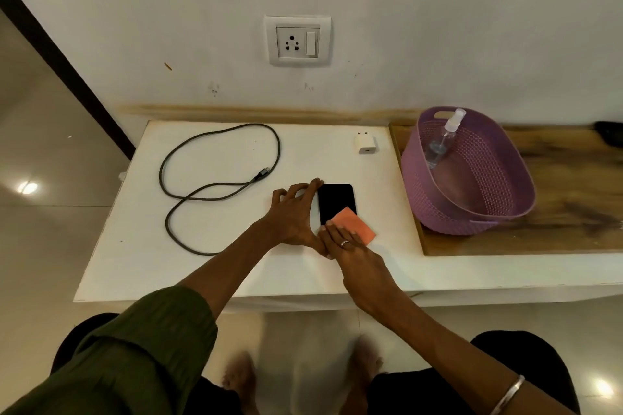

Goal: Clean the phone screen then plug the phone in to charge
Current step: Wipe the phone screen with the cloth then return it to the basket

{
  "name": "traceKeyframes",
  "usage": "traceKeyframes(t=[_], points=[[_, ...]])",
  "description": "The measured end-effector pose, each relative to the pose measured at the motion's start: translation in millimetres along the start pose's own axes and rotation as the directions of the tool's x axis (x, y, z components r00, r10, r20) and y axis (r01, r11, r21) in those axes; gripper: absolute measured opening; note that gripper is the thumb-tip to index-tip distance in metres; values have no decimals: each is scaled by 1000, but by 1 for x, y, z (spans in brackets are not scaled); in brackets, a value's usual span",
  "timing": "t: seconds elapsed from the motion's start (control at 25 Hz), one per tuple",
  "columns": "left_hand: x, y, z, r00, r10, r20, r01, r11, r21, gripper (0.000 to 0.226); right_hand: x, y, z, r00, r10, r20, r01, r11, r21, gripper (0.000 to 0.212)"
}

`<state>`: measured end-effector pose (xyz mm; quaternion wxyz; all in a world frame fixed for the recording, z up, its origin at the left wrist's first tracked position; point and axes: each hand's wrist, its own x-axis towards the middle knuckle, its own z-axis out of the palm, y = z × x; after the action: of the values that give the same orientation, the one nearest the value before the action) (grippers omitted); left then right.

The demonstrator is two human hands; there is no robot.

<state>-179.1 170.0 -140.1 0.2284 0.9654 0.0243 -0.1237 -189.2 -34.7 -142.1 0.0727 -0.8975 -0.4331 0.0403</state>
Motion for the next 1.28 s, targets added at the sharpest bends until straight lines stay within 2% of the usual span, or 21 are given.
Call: traceKeyframes(t=[0.08,0.16,0.24,0.4,0.48,0.6,0.76,0.88,0.96,1.04,1.16,1.28], points=[[0,0,0,1000,-2,1,2,1000,6,155,-4,3,-8,997,-72,28,72,997,-19,85],[0,-2,-1,1000,-14,7,14,1000,-19,156,-8,13,-17,997,-58,46,62,995,-81,93],[-1,-2,0,1000,-21,11,21,999,-32,157,-12,22,-22,998,34,56,-28,994,-104,95],[-1,-1,0,1000,-22,10,23,999,-29,158,-14,27,-19,969,228,95,-233,972,44,77],[-1,-1,-1,1000,-15,10,15,1000,-26,158,-12,21,-15,959,273,73,-279,956,91,77],[-2,-3,-1,1000,4,-6,-5,1000,-27,158,-10,3,-6,978,199,68,-205,973,102,77],[-2,-5,-2,999,41,-11,-40,999,29,156,-9,-1,6,989,54,138,-79,980,184,78],[-3,-4,-2,999,36,-17,-36,999,21,156,-17,10,-1,997,-23,75,11,988,156,89],[-4,-3,-2,1000,24,-12,-23,1000,3,156,-24,15,-4,999,36,34,-39,995,93,94],[-4,-1,-2,1000,11,13,-11,1000,-2,156,-30,19,-6,988,151,13,-152,983,103,90],[-5,-2,-3,1000,-1,22,1,1000,0,157,-35,20,0,953,298,55,-303,944,135,84],[-5,-4,-2,1000,17,7,-17,1000,10,156,-34,1,8,971,226,74,-233,966,113,80]])
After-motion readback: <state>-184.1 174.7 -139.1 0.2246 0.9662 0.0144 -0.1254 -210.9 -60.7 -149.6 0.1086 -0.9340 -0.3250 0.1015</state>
